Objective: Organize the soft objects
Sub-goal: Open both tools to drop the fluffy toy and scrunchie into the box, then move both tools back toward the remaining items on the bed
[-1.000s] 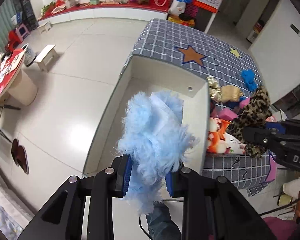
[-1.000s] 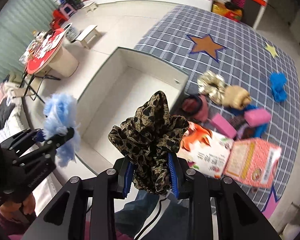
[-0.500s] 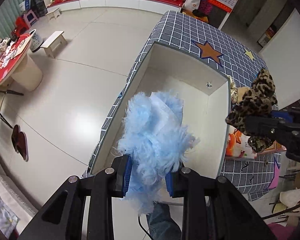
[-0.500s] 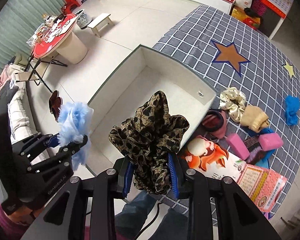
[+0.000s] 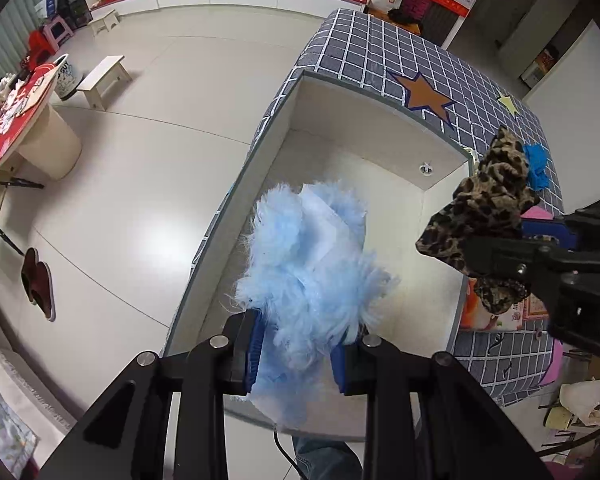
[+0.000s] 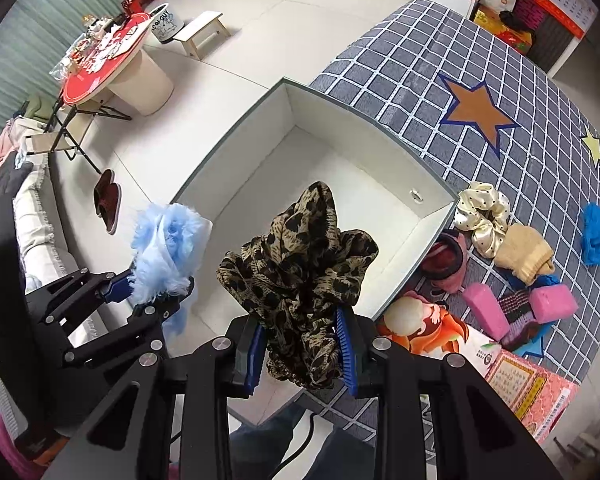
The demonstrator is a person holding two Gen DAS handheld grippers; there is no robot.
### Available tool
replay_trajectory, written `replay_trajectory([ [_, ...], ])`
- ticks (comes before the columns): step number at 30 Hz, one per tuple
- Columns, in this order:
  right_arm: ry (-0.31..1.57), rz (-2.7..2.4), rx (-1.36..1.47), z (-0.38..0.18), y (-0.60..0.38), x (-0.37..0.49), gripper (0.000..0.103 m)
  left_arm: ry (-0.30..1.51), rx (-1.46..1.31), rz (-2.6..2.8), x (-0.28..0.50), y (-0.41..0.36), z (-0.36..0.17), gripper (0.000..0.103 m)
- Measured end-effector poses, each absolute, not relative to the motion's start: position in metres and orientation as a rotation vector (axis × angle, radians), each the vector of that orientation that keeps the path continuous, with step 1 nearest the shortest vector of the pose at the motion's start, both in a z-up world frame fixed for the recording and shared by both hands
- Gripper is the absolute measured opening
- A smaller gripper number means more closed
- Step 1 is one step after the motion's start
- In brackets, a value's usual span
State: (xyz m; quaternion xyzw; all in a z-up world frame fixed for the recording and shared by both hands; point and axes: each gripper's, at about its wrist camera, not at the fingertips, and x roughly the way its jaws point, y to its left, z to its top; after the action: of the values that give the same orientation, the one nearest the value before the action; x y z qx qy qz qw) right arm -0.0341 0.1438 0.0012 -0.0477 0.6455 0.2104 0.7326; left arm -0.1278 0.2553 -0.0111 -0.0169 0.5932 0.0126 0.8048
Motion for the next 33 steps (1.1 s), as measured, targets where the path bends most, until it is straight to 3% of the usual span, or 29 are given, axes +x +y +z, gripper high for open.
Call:
replay_trajectory([
  [9, 1.434, 0.437, -0.079, -0.01, 0.139, -0.015, 0.032, 1.264, 0.006, 0.013, -0.116, 0.244, -0.017, 0.034],
  [12, 1.44, 0.448, -0.071, -0.011, 0.137, -0.012, 0.035, 1.238, 0.062, 0.042, -0.116, 0.239, -0.016, 0.065],
  [13, 1.444, 0.455, -0.068, -0.011, 0.137, -0.011, 0.039, 1.228, 0.067, 0.046, -0.117, 0.238, -0.015, 0.082],
  [15, 1.434, 0.458, -0.068, -0.009, 0.134, -0.01, 0.066, 1.197, 0.047, 0.038, -0.12, 0.24, -0.012, 0.087],
  [16, 1.428, 0.457, -0.065, -0.007, 0.133, -0.01, 0.071, 1.189, 0.037, 0.031, -0.12, 0.241, -0.01, 0.091],
  [18, 1.429, 0.463, -0.054, -0.003, 0.128, -0.009, 0.097, 1.172, 0.004, 0.018, -0.122, 0.243, -0.008, 0.095],
  [19, 1.432, 0.465, -0.047, -0.002, 0.127, -0.009, 0.103, 1.162, -0.012, 0.012, -0.123, 0.244, -0.005, 0.097],
  [20, 1.431, 0.468, -0.036, 0.001, 0.123, -0.008, 0.103, 1.146, -0.029, 0.002, -0.124, 0.245, -0.002, 0.103],
  [25, 1.436, 0.484, 0.04, 0.012, 0.107, -0.011, 0.103, 1.015, -0.081, -0.032, -0.136, 0.25, 0.026, 0.103],
  [33, 1.444, 0.445, 0.1, 0.022, 0.078, -0.019, 0.103, 1.051, -0.111, -0.07, -0.138, 0.249, 0.035, 0.103],
])
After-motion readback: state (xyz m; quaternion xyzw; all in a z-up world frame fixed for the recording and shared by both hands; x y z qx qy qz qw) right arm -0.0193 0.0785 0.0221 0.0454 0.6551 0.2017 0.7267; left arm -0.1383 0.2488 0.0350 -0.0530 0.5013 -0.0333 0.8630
